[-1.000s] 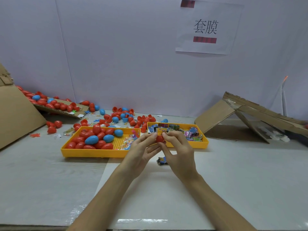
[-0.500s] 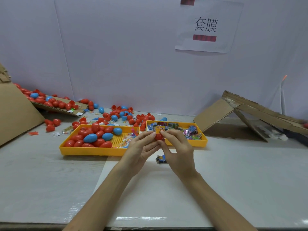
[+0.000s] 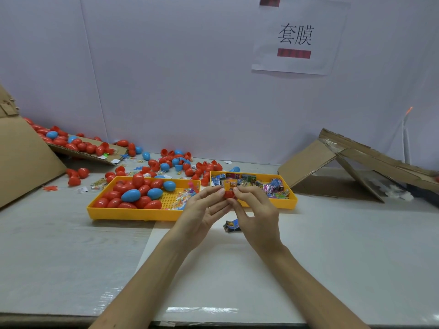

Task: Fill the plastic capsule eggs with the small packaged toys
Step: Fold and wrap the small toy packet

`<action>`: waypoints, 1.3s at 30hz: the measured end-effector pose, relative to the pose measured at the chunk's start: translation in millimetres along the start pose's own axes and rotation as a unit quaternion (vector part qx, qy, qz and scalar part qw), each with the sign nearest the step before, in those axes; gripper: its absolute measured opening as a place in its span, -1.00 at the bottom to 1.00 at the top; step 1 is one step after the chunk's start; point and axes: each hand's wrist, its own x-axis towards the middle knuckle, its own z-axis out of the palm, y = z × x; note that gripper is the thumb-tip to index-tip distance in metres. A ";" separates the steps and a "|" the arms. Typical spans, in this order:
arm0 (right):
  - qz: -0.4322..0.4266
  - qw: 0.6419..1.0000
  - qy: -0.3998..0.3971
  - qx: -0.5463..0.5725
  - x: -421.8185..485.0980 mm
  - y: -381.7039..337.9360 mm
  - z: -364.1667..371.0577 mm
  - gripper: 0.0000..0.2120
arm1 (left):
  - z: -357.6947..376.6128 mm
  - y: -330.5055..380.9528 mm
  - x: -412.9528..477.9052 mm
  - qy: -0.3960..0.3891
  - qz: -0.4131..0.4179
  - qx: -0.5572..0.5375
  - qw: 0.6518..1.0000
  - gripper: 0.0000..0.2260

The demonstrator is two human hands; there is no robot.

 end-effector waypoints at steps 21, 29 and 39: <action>0.012 1.000 0.017 -0.017 -2.7 3.3 3.3 -0.80 | 1.8 2.0 -6.0 -0.027 -0.054 0.001 0.998 -0.63; 0.016 1.000 -0.003 -0.010 -0.1 -2.3 1.3 -0.73 | 1.9 -0.7 -5.5 -0.044 -0.062 0.017 0.997 -0.63; 0.009 1.000 0.008 -0.024 -1.2 0.8 1.8 -0.79 | -3.7 -2.1 -2.8 -0.058 -0.079 0.024 0.995 -0.75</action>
